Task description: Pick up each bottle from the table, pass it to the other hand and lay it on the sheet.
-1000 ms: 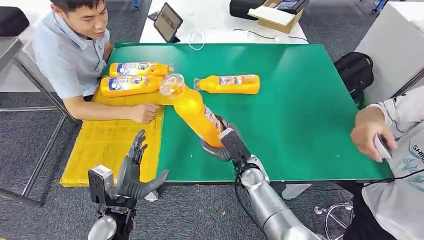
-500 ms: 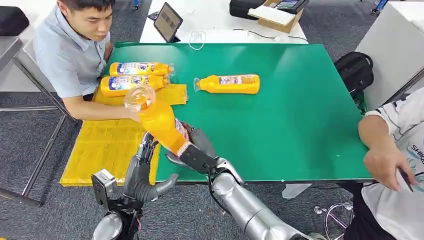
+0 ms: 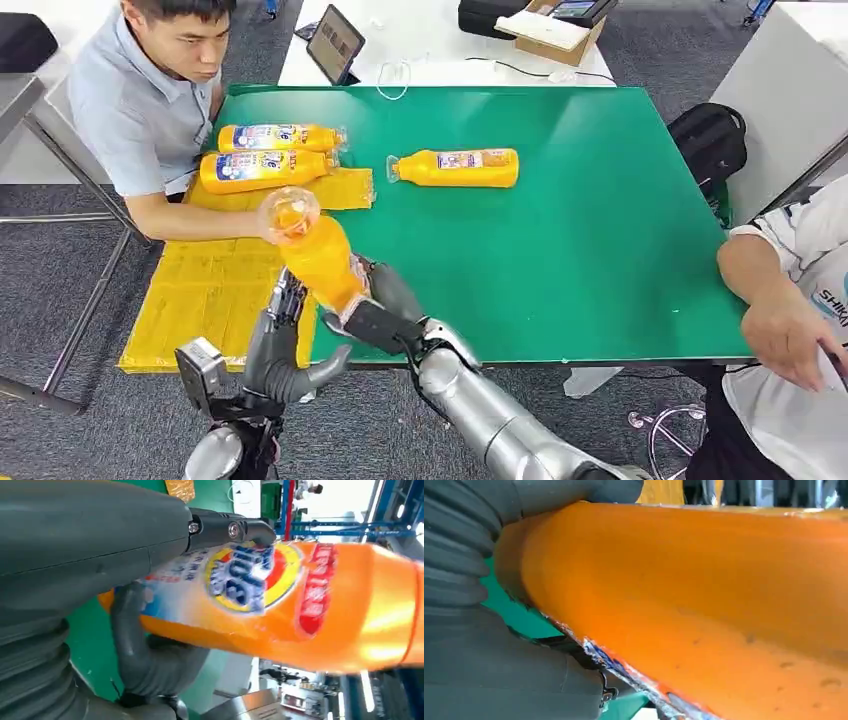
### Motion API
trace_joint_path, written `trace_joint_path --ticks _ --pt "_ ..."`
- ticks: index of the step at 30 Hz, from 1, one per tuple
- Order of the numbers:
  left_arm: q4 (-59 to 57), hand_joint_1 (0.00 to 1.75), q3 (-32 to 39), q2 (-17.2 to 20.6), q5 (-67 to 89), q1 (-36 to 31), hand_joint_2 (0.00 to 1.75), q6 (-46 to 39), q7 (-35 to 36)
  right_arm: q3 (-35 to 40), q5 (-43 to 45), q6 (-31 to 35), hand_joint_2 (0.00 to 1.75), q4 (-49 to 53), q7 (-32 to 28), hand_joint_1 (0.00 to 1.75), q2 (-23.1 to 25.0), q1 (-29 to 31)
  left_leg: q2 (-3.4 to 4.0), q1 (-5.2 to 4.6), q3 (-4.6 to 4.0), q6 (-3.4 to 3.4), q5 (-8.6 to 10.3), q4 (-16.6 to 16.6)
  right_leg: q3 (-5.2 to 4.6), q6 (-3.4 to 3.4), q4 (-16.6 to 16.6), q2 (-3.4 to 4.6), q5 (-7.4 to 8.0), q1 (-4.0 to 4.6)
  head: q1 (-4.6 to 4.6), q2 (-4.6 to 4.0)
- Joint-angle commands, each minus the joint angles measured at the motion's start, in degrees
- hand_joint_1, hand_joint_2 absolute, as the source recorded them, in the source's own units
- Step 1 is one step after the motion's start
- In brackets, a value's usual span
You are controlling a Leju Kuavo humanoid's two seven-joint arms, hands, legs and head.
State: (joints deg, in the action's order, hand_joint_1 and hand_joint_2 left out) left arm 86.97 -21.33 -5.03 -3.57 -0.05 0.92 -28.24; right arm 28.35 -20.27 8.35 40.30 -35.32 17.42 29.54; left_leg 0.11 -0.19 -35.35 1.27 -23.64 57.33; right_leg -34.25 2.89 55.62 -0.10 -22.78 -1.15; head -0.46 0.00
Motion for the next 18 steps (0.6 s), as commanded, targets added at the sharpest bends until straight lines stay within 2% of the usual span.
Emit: trace_joint_path --ticks 1,2,11,13,18 --pt "-5.68 0.0 -0.02 -2.11 -5.71 -6.96 1.75 -2.24 2.78 9.79 -3.68 4.84 1.75 -5.97 -2.69 1.75 2.03 -0.94 -0.14 0.21 0.45 -0.18 -0.24 0.05 0.54 -0.27 -0.02 -0.12 -0.25 0.22 0.02 0.0" --pt "-5.84 0.0 -0.17 -2.17 -5.72 -7.22 1.75 -2.36 2.8 10.07 -3.81 4.96 1.75 -5.91 -2.74 1.75 2.11 -0.97 -0.05 0.09 0.17 -0.07 -0.08 -0.01 0.21 -0.11 -0.04 -0.05 -0.08 0.09 0.0 0.0" --pt "-9.7 0.0 -0.98 -3.17 -5.51 -9.62 1.75 -10.28 4.62 13.88 -5.92 11.64 1.75 -5.27 -2.24 1.75 2.54 -1.16 -0.19 0.06 0.1 -0.07 -0.04 0.0 0.17 -0.11 -0.02 -0.18 -0.09 0.06 0.02 0.0" --pt "-9.61 0.0 -1.73 -2.84 -6.16 -9.76 1.75 -9.93 4.24 14.56 -6.17 12.82 1.75 -5.43 -2.29 1.75 2.47 -1.02 -0.17 0.07 0.14 -0.09 -0.06 0.01 0.21 -0.13 0.0 -0.16 -0.11 0.07 0.02 0.0" --pt "-6.84 0.0 -4.74 -0.55 -5.91 -8.45 1.75 -6.73 3.09 14.44 -3.45 10.95 1.75 -5.99 -2.28 1.75 2.35 -0.33 -0.11 0.05 0.11 -0.07 -0.05 -0.01 0.15 -0.11 -0.03 -0.11 -0.08 0.06 0.0 0.0"
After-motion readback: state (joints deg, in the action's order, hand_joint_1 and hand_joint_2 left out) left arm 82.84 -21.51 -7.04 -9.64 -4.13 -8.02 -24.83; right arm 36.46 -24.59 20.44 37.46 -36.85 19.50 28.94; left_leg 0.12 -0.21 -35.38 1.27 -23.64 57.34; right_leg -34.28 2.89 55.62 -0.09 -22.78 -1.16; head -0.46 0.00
